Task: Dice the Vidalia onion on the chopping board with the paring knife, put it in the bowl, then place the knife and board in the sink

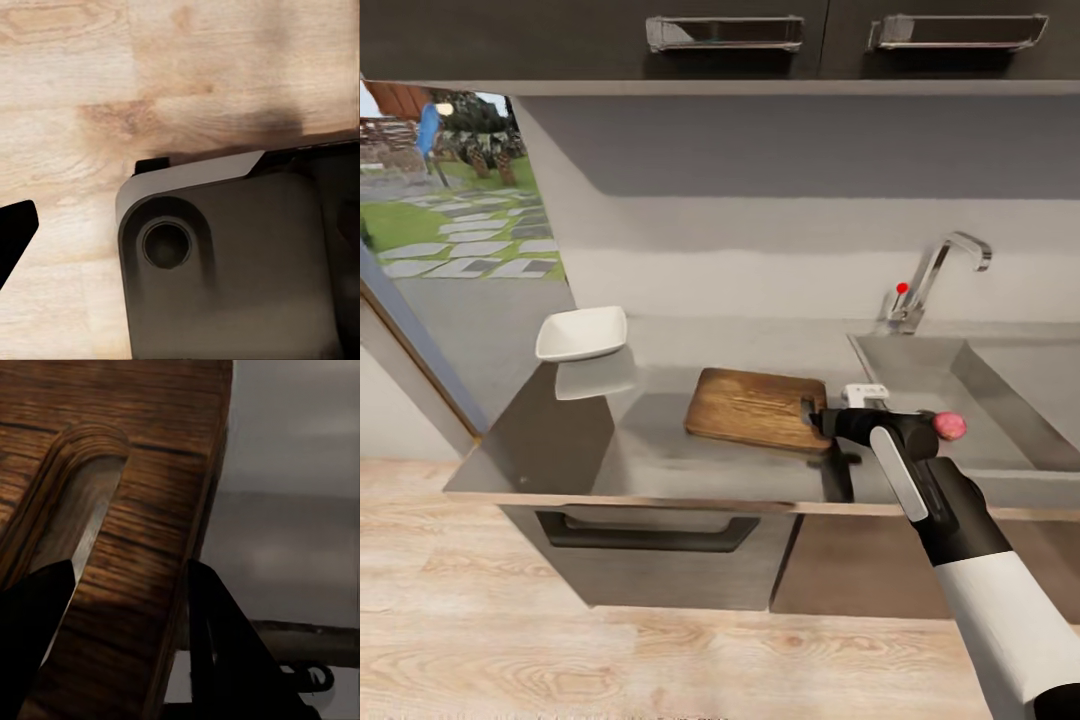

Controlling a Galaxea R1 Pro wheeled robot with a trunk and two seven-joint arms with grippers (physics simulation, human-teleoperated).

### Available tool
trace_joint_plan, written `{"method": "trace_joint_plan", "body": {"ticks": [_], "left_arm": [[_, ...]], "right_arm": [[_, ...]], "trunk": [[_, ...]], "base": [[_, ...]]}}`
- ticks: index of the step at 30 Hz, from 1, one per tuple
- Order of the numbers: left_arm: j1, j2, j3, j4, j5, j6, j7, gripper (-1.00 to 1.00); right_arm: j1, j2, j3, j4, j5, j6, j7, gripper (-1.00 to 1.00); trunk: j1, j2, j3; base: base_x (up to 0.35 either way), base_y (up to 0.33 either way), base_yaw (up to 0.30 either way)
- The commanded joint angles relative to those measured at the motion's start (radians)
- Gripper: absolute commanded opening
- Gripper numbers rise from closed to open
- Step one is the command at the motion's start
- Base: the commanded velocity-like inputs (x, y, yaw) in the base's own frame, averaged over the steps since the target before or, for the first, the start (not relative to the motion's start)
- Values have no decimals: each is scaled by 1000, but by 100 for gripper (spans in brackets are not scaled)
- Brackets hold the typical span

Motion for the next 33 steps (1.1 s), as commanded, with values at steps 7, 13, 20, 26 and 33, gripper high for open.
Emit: {"method": "trace_joint_plan", "body": {"ticks": [7, 13, 20, 26, 33], "left_arm": [[0, 0, -2, 0, -1, -3, 0, 100], [0, 2, -2, 0, -1, -4, 0, 100], [0, 2, -1, 0, -1, -4, 0, 100], [0, 2, -1, 0, -1, -4, 0, 100], [0, 2, -1, 0, -1, -4, 0, 100]], "right_arm": [[0, -2, 2, 0, 10, 6, 8, -100], [0, -2, 1, 0, 11, 32, 8, -100], [0, -1, 3, 0, 12, 38, 8, -100], [0, -2, 4, 0, 12, 38, 8, -100], [0, -2, 4, 0, 12, 38, 8, -100]], "trunk": [[0, 0, -10], [0, 0, -15], [0, 0, -15], [0, 0, -15], [0, 0, -15]], "base": [[0, -322, 168], [0, -113, 117], [0, -7, 10], [114, 0, 0], [230, 0, 0]]}}
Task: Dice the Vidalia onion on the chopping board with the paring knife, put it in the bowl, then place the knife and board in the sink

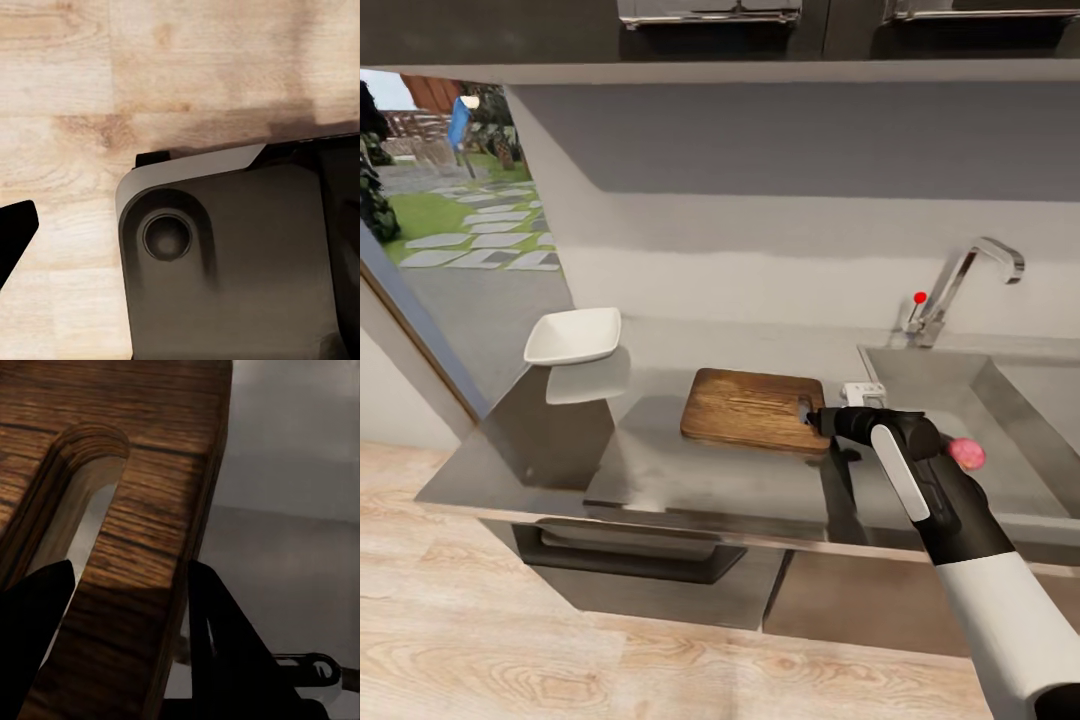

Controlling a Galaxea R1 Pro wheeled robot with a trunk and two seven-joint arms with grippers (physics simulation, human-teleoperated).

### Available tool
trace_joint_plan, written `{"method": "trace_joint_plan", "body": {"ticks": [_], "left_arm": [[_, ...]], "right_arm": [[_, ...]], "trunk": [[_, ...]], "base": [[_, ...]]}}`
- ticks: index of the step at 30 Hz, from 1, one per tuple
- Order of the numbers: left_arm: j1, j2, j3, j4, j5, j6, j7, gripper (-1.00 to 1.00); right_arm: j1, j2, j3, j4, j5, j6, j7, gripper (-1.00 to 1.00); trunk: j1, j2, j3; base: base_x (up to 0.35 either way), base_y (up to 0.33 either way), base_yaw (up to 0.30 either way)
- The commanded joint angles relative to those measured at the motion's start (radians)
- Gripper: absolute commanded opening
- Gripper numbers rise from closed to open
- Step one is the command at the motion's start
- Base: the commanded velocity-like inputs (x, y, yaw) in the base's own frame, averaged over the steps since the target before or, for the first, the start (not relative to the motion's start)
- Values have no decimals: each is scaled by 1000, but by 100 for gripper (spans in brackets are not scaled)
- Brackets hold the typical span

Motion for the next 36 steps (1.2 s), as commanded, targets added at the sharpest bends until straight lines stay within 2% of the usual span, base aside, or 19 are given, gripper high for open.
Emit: {"method": "trace_joint_plan", "body": {"ticks": [1, 18, 24, 36], "left_arm": [[-1, 1, -3, 0, -1, -3, 0, 100], [-1, 1, -3, 0, -1, -3, 0, 100], [-1, 2, -3, 0, -1, -3, 0, 100], [-1, 4, -3, 0, -1, -3, 0, 100]], "right_arm": [[0, -1, 2, 31, 12, 5, -11, -100], [0, -1, 3, 31, 12, 6, -11, -100], [0, -1, 3, 31, 12, 6, -11, -100], [0, -1, 3, 31, 12, 6, -11, -100]], "trunk": [[0, 0, -1], [0, 0, -1], [0, 0, -1], [0, 0, -1]], "base": [[48, 0, 0], [5, -1, 0], [0, -190, 0], [0, -16, 0]]}}
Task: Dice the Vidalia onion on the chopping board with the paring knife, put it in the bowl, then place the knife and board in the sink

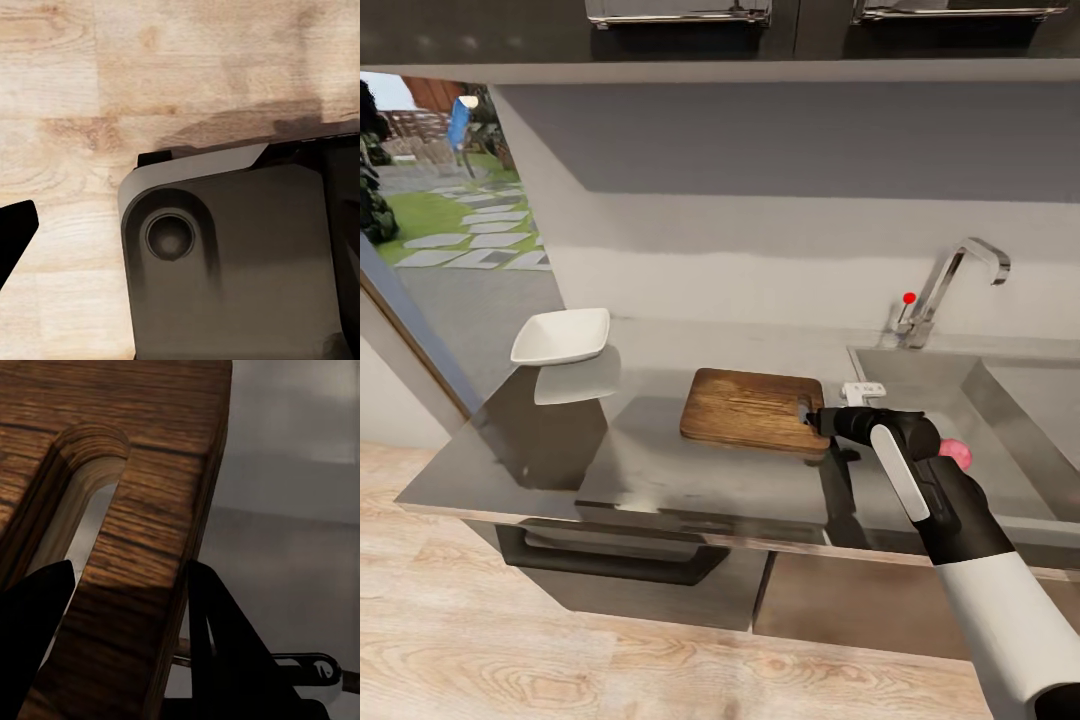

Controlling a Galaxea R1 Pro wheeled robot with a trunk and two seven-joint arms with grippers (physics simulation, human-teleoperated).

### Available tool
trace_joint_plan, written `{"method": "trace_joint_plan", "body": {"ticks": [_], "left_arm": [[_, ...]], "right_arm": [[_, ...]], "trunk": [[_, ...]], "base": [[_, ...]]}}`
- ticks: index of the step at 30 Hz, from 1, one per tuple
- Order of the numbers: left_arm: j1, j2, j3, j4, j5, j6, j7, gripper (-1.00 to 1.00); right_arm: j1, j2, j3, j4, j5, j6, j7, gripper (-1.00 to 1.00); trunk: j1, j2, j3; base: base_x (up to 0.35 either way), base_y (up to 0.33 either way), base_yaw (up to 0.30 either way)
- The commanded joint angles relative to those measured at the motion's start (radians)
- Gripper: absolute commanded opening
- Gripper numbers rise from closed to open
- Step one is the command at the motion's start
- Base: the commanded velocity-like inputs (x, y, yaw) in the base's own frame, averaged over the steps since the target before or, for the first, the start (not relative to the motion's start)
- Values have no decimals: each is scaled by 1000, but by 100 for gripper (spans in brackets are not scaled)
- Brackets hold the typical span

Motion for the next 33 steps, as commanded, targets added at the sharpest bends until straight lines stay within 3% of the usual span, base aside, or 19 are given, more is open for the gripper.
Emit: {"method": "trace_joint_plan", "body": {"ticks": [1, 7, 8, 33], "left_arm": [[0, 1, -3, 0, -1, -3, 0, 100], [0, 1, -3, 0, -1, -3, 0, 100], [0, 1, -3, 0, -1, -3, 0, 100], [0, 0, -3, 0, -1, -3, 0, 100]], "right_arm": [[-1, -1, 2, 31, 14, 5, -11, -100], [-1, -1, 2, 31, 14, 5, -11, -100], [-1, -1, 3, 31, 14, 5, -11, 100], [-1, -1, -2, 30, 17, 5, -11, 100]], "trunk": [[0, 0, -1], [0, 0, -1], [0, 0, -1], [0, 0, -1]], "base": [[0, 0, 0], [0, 0, 0], [0, 0, 0], [0, 0, 0]]}}
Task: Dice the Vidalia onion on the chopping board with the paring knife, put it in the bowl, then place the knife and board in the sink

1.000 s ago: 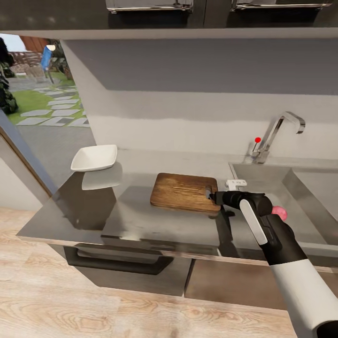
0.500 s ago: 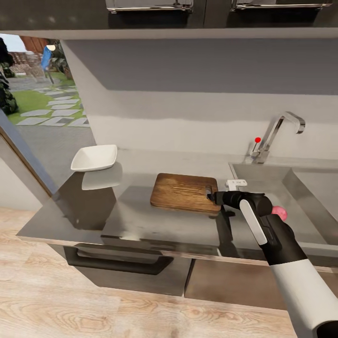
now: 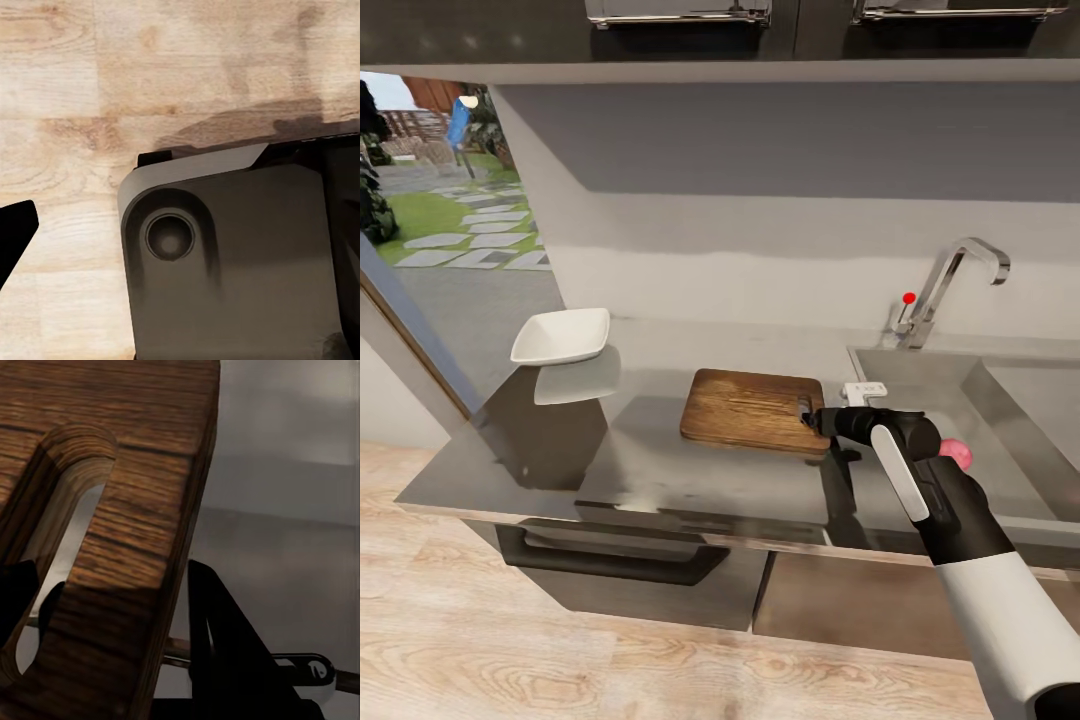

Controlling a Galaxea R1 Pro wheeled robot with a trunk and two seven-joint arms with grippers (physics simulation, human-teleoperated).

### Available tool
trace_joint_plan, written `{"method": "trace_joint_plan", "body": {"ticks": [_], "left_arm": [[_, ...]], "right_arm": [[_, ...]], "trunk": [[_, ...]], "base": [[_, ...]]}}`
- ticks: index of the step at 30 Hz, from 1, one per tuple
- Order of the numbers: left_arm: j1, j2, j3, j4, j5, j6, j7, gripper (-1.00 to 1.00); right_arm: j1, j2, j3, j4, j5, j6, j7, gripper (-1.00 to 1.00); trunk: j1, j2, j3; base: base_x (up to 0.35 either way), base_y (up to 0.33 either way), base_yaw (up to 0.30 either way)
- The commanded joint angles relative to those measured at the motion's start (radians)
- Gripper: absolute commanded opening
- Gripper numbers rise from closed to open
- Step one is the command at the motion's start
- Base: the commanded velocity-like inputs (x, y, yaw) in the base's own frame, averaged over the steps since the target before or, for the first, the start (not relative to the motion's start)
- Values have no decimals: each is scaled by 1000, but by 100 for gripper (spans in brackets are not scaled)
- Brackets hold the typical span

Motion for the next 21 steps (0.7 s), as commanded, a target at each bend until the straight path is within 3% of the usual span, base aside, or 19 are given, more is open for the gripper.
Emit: {"method": "trace_joint_plan", "body": {"ticks": [1, 12, 21], "left_arm": [[-1, 1, -3, 0, -1, -3, 0, 100], [-1, -1, -3, 0, -1, -3, 0, 100], [-1, -2, -3, 0, -1, -3, 0, 100]], "right_arm": [[-1, -1, 2, 25, 0, 5, -12, 100], [-1, -2, 1, -128, 5, 55, -16, 100], [-2, -2, -1, -203, 57, 64, -15, 100]], "trunk": [[0, 0, -1], [0, 0, -1], [0, 0, -1]], "base": [[0, 0, 0], [0, 0, 0], [0, 0, 0]]}}
